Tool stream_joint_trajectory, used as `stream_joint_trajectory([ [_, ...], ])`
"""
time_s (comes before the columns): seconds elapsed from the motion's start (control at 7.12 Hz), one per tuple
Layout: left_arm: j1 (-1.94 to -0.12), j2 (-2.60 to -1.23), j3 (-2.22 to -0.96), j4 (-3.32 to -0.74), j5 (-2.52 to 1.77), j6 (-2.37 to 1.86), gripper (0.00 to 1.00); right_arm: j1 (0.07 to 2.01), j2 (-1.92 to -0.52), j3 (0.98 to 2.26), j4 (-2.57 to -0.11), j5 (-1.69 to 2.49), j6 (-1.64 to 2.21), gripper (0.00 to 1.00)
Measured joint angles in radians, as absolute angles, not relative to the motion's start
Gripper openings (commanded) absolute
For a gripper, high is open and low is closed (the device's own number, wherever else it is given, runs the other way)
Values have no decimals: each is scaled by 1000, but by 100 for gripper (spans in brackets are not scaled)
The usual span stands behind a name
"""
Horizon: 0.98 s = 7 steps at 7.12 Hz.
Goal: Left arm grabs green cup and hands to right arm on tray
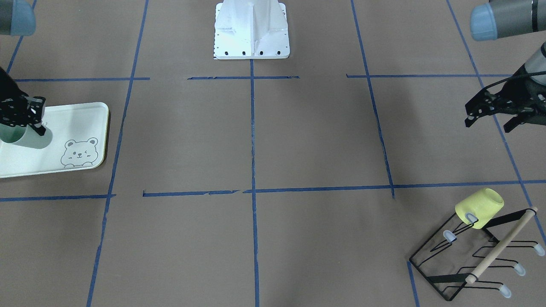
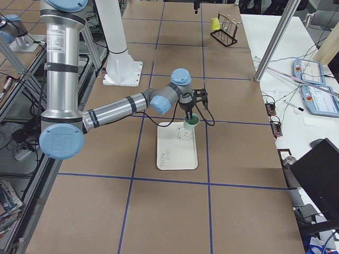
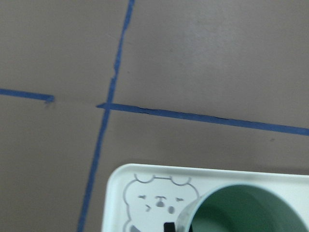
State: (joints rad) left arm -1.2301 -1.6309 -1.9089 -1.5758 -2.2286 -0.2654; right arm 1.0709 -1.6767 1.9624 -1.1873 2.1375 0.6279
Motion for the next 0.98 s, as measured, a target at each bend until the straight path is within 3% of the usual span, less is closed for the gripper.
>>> stream_joint_trajectory([
  [0.56, -1546, -1341, -1907, -1524, -2340, 140, 100, 1116, -1782, 1971, -1197, 2132, 469, 1],
  [0.98, -1624, -1272, -1909, -1525, -2376, 164, 100, 1087, -1789, 1970, -1179, 2079, 576, 1],
])
